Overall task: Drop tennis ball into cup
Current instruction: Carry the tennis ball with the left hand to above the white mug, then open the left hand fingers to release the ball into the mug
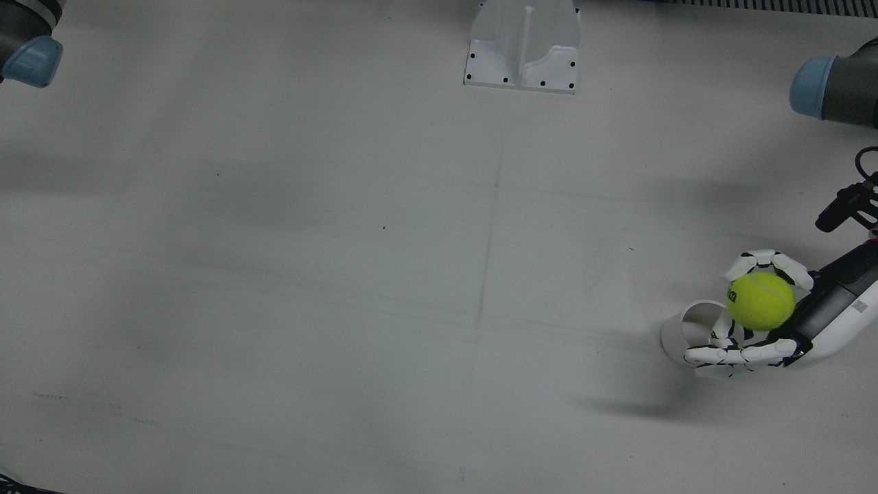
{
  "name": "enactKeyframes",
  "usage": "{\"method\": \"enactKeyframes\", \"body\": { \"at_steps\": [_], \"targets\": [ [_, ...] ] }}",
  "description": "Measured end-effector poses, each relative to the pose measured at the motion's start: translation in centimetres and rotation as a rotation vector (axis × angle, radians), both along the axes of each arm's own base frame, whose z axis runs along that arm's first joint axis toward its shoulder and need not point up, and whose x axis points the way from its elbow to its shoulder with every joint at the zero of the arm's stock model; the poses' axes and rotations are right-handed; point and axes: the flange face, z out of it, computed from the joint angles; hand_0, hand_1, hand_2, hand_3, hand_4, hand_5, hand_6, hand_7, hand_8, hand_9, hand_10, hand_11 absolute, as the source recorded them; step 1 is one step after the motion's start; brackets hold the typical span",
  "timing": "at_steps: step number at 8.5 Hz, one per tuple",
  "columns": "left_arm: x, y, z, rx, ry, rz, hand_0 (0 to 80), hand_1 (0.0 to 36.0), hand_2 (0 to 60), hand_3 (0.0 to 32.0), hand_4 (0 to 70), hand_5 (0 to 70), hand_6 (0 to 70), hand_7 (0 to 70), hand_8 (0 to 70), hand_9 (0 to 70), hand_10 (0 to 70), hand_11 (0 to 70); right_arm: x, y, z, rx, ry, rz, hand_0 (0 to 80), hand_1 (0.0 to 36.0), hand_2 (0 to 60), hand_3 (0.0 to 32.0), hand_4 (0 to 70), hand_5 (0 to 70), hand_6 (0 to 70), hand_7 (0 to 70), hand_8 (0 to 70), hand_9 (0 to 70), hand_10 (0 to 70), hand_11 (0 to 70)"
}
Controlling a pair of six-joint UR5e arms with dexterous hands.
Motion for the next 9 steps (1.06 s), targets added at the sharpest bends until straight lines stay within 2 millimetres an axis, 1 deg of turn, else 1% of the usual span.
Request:
{"method": "enactKeyframes", "body": {
  "at_steps": [1,2,3,4,5,6,7,8,9],
  "targets": [
    [0.21,0.12,0.08,0.001,0.000,0.004,41.6,15.5,50.5,0.0,32.2,9.4,46.4,70.0,34.0,51.4,6.9,10.4,0.00,0.00,0.00,0.000,0.000,0.000,0.0,0.0,0.0,0.0,0.0,0.0,0.0,0.0,0.0,0.0,0.0,0.0],
    [0.27,0.23,0.22,0.001,0.000,0.006,41.1,16.1,46.2,0.0,27.6,6.2,29.6,56.2,17.9,30.3,2.4,4.0,0.00,0.00,0.02,0.000,0.000,0.000,0.0,0.0,0.0,0.0,0.0,0.0,0.0,0.0,0.0,0.0,0.0,0.0],
    [0.26,0.31,0.38,0.001,0.000,0.007,41.5,19.4,44.0,0.0,20.3,0.9,3.0,33.4,1.1,8.1,0.0,0.3,0.00,0.00,0.02,0.000,0.000,0.000,0.0,0.0,0.0,0.0,0.0,0.0,0.0,0.0,0.0,0.0,0.0,0.0],
    [0.25,0.36,0.50,0.004,0.002,0.008,40.8,20.2,45.0,0.0,14.8,0.6,1.5,22.7,0.0,3.1,0.0,0.0,0.00,0.01,0.02,-0.001,0.000,0.000,0.0,0.0,0.0,0.0,0.0,0.0,0.0,0.0,0.0,0.0,0.0,0.0],
    [0.30,0.38,0.50,0.008,0.005,0.009,40.3,20.0,46.6,0.0,11.8,1.5,5.5,18.4,0.7,2.2,0.0,0.0,0.00,0.01,0.04,-0.001,0.000,0.000,0.0,0.0,0.0,0.0,0.0,0.0,0.0,0.0,0.0,0.0,0.0,0.0],
    [0.31,0.37,0.49,0.012,0.008,0.010,40.2,20.0,44.0,0.0,8.7,0.8,1.5,17.6,0.0,2.1,0.0,0.0,0.00,0.01,0.05,-0.001,0.000,0.000,0.0,0.0,0.0,0.0,0.0,0.0,0.0,0.0,0.0,0.0,0.0,0.0],
    [0.30,0.43,0.61,0.014,0.010,0.010,40.6,21.1,44.4,0.0,3.5,0.7,0.9,14.9,0.0,1.5,0.0,0.0,0.00,0.01,0.05,-0.001,0.000,0.000,0.0,0.0,0.0,0.0,0.0,0.0,0.0,0.0,0.0,0.0,0.0,0.0],
    [0.26,0.51,0.81,0.016,0.011,0.011,40.5,21.7,44.3,0.0,0.0,0.2,0.2,12.9,0.0,1.1,0.0,0.0,0.00,0.01,0.05,-0.001,0.000,0.000,0.0,0.0,0.0,0.0,0.0,0.0,0.0,0.0,0.0,0.0,0.0,0.0],
    [0.22,0.59,0.98,0.017,0.011,0.012,39.2,21.1,44.0,0.0,0.0,0.0,0.0,12.0,0.0,1.0,0.0,0.0,0.00,0.01,0.04,-0.001,0.000,0.000,0.0,0.0,0.0,0.0,0.0,0.0,0.0,0.0,0.0,0.0,0.0,0.0]
  ]
}}
